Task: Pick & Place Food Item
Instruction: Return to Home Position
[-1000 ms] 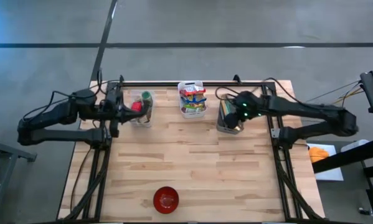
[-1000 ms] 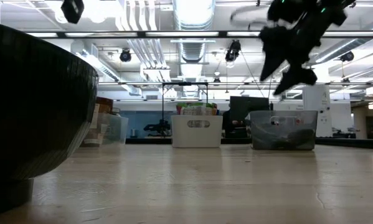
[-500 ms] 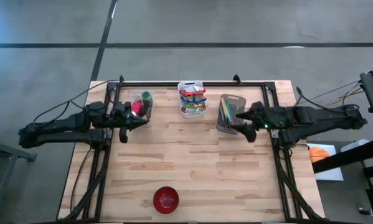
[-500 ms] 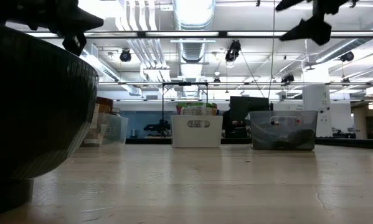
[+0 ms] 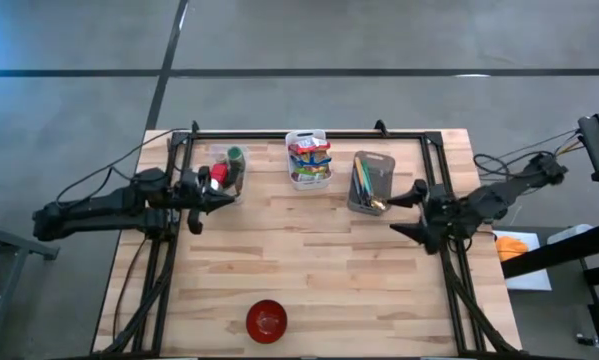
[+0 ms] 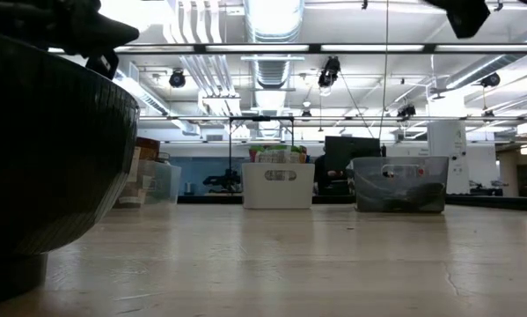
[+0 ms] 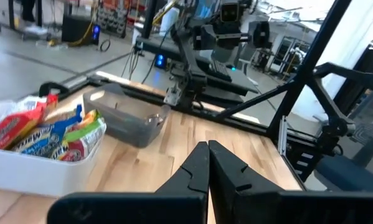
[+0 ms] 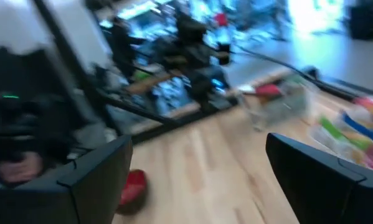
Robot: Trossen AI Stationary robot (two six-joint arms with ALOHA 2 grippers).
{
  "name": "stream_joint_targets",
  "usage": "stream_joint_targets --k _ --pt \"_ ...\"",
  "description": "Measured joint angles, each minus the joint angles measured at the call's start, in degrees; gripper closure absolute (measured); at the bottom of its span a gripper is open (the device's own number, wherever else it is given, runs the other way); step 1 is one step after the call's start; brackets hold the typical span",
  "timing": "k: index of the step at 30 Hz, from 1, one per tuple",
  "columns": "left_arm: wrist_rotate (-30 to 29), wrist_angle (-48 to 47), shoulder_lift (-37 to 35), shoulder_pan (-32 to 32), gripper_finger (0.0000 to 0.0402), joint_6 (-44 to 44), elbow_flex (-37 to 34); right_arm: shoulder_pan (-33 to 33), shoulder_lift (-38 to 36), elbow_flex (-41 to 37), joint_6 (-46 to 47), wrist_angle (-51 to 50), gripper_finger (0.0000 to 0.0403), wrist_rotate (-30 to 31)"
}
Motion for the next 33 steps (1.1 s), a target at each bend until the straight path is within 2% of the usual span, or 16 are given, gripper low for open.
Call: stream_joint_targets --k 4,7,13,18,22,29,33 --pt "0.0 2.51 -1.12 0.02 0.0401 0.72 -1.65 -3.08 -4.17 -1.21 -6.75 3.63 0.0037 -7.74" --pt "-0.01 4.19 -1.05 0.02 0.0401 -0.39 -3.91 -5.49 -5.58 -1.82 -9.14 3.1 0.0037 -8.37" --pt "0.01 11.13 -1.04 0.02 0.0401 -2.13 -8.72 -10.4 -5.99 -5.4 -7.92 3.31 0.0037 -15.91" --pt "0.01 11.8 -1.02 0.02 0.0401 -2.28 -10.3 -12.67 -5.91 -11.06 -8.03 12.19 0.0037 -21.09" --pt "0.01 11.83 -1.02 0.07 0.0401 -2.29 -11.47 -12.88 -6.1 -16.02 -8.45 18.36 0.0037 -21.73" --pt "-0.01 12.67 -1.02 0.07 0.0401 -2.42 -13.33 -12.86 -6.71 -21.64 -8.29 22.87 0.0037 -21.86" --pt "-0.01 12.33 -1.04 0.07 0.0401 -2.46 -14.59 -12.87 -9.41 -24.22 -7.67 23.52 0.0037 -21.85"
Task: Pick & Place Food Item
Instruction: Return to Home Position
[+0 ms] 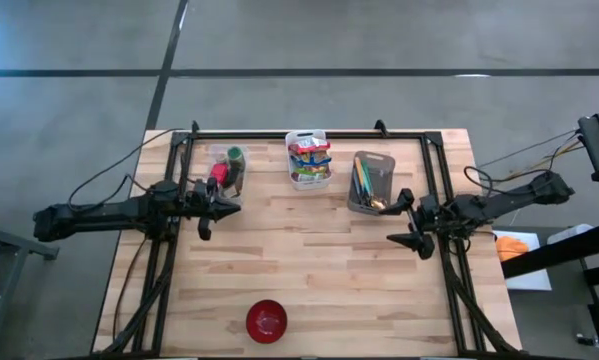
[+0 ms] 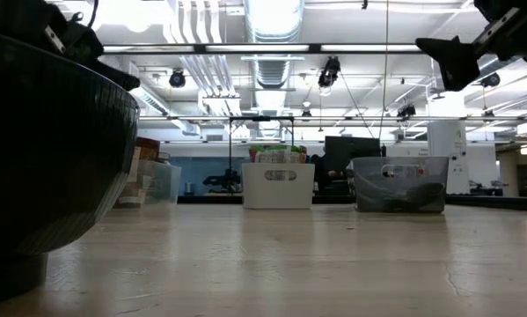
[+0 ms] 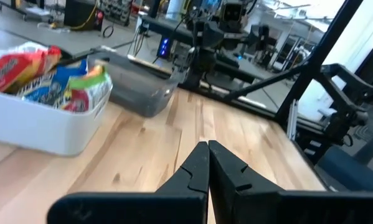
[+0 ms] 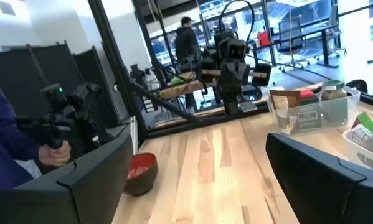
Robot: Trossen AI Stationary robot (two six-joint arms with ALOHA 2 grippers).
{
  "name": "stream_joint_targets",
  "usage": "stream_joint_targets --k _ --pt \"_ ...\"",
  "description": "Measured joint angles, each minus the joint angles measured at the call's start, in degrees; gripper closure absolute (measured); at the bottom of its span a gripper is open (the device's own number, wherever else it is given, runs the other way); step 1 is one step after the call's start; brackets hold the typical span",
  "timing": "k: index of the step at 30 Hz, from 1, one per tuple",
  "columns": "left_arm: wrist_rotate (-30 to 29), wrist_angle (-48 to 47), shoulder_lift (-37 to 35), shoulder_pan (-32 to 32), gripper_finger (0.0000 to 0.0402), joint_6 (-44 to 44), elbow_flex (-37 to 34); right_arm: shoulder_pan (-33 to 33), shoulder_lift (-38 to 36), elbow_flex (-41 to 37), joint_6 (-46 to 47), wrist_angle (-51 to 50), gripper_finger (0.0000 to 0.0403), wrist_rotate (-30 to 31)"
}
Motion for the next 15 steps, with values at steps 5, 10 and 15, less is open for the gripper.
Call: stream_joint_targets --k 5,10,15 --pt "0.0 1.24 -0.16 0.0 0.0401 -1.32 -3.04 0.0 -6.47 -2.84 0.9 0.12 0.0037 -0.05" --pt "0.0 3.48 -1.58 0.24 0.0401 -2.82 -5.21 0.03 -15.02 -6.27 0.92 -1.36 0.0037 -1.66" --pt "-0.02 3.44 -1.62 0.37 0.0401 -2.07 -5.21 0.03 -20.27 -6.3 0.57 -7.15 0.0037 -1.5"
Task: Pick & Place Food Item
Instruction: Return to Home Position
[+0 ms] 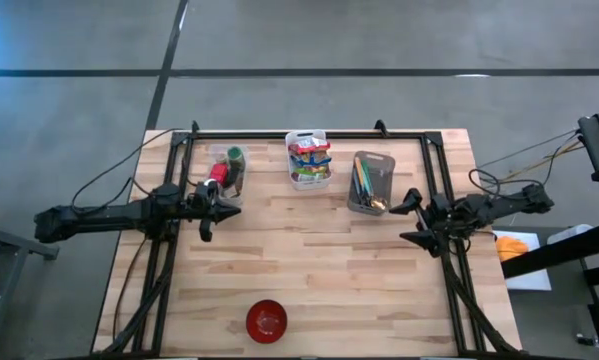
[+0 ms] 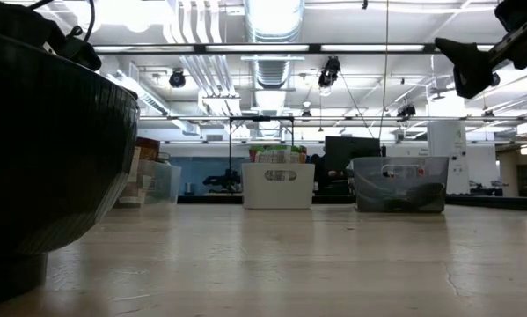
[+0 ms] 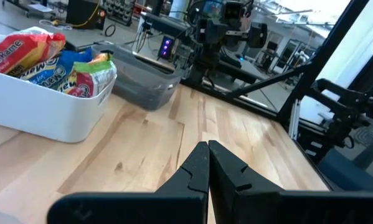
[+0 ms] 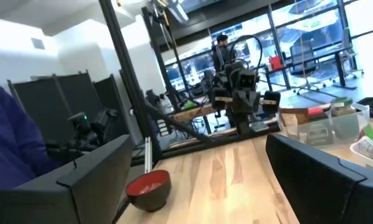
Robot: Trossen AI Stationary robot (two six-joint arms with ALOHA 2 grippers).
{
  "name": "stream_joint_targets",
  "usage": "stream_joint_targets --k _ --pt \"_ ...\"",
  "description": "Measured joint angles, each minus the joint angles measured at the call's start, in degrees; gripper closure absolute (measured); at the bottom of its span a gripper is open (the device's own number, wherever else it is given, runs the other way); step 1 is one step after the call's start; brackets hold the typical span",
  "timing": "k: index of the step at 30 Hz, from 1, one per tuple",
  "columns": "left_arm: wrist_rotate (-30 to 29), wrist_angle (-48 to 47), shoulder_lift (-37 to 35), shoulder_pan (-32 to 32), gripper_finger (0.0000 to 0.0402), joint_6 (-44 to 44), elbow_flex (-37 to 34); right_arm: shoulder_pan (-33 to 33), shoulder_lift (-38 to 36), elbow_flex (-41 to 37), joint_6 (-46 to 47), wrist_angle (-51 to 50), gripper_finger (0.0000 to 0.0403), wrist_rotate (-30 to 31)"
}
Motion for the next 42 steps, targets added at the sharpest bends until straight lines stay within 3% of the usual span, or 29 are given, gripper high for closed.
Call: stream_joint_targets --k 9,23,31,42 --pt "-0.22 -0.02 0.2 0.07 0.0401 1.92 -0.02 -0.02 0.44 0.01 -5.01 -2.04 0.0037 0.5" --pt "-0.44 -1.02 0.2 0.07 0.0401 3.38 -0.06 -0.04 0.48 0.01 -2.52 -1.3 0.0037 0.51" --pt "-0.44 -5.33 0.15 0.07 0.0401 3.36 -0.07 -0.04 0.48 0.01 -10.96 -4.2 0.0037 0.52" --pt "-0.44 -9.95 0.2 0.07 0.0401 3.23 -0.11 -0.04 0.5 0.01 -11.06 -4.5 0.0037 0.52"
